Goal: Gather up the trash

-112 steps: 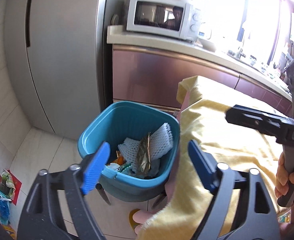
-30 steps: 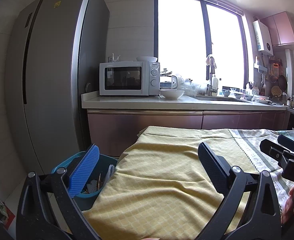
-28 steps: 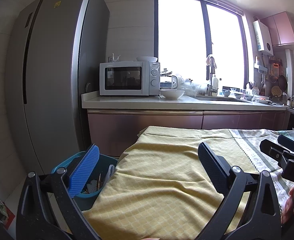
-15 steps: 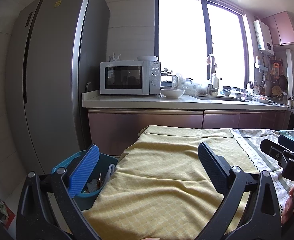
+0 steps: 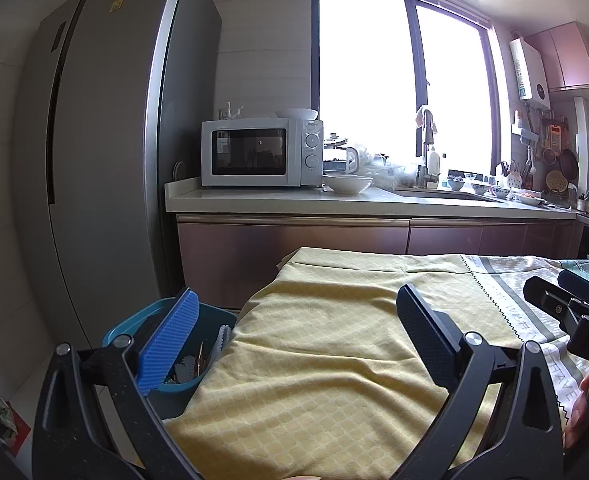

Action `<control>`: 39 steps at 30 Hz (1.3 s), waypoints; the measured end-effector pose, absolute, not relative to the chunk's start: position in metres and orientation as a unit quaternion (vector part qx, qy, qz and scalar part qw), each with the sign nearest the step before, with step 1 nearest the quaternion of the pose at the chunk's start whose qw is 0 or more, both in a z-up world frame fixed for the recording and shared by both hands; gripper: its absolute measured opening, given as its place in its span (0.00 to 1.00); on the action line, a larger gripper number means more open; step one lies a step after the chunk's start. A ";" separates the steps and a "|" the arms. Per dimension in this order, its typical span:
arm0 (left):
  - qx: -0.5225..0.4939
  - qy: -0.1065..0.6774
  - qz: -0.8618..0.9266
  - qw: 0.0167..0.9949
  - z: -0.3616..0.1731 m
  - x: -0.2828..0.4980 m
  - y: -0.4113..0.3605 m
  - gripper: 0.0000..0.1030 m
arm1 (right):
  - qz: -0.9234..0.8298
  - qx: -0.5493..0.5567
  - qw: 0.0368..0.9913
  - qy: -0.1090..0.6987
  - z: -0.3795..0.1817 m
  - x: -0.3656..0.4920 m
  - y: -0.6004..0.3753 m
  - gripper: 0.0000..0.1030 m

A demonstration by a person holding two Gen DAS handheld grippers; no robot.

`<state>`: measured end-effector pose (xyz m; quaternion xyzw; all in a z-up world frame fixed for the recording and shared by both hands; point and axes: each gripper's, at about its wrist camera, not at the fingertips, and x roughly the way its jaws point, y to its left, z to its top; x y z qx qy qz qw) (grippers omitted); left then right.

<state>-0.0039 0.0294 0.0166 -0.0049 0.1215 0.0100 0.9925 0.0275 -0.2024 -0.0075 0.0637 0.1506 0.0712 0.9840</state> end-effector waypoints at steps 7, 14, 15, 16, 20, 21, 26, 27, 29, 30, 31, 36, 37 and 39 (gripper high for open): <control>-0.004 0.122 0.010 0.992 0.016 -0.004 0.029 0.95 | 0.071 0.065 0.984 0.151 -0.008 0.027 -0.202 0.93; -0.003 0.122 0.010 0.992 0.016 -0.003 0.029 0.95 | 0.069 0.066 0.984 0.151 -0.009 0.026 -0.202 0.93; -0.003 0.122 0.010 0.992 0.015 -0.003 0.029 0.95 | 0.069 0.067 0.984 0.150 -0.009 0.026 -0.202 0.93; -0.003 0.122 0.010 0.992 0.015 -0.003 0.030 0.95 | 0.070 0.068 0.984 0.150 -0.008 0.026 -0.202 0.93; -0.002 0.123 0.010 0.992 0.015 -0.002 0.029 0.95 | 0.069 0.068 0.984 0.150 -0.009 0.026 -0.202 0.93; -0.002 0.123 0.010 0.992 0.014 -0.002 0.029 0.95 | 0.069 0.067 0.984 0.150 -0.009 0.026 -0.202 0.93; -0.001 0.123 0.009 0.992 0.014 -0.002 0.028 0.95 | 0.068 0.069 0.984 0.150 -0.009 0.026 -0.202 0.93; -0.001 0.123 0.009 0.992 0.014 -0.002 0.028 0.95 | 0.068 0.069 0.984 0.150 -0.009 0.025 -0.202 0.93; -0.001 0.123 0.009 0.992 0.014 -0.002 0.028 0.95 | 0.068 0.070 0.984 0.150 -0.009 0.026 -0.202 0.93; -0.001 0.123 0.009 0.992 0.014 -0.002 0.028 0.95 | 0.068 0.070 0.984 0.150 -0.009 0.026 -0.202 0.93; -0.001 0.123 0.009 0.992 0.014 -0.002 0.028 0.95 | 0.067 0.069 0.984 0.150 -0.009 0.025 -0.202 0.93; 0.000 0.124 0.008 0.992 0.013 0.000 0.028 0.95 | 0.068 0.070 0.984 0.150 -0.009 0.025 -0.201 0.93; 0.000 0.124 0.008 0.992 0.013 0.000 0.027 0.95 | 0.067 0.070 0.984 0.151 -0.009 0.025 -0.201 0.93; 0.000 0.124 0.008 0.992 0.013 0.000 0.027 0.95 | 0.067 0.070 0.984 0.150 -0.009 0.025 -0.201 0.93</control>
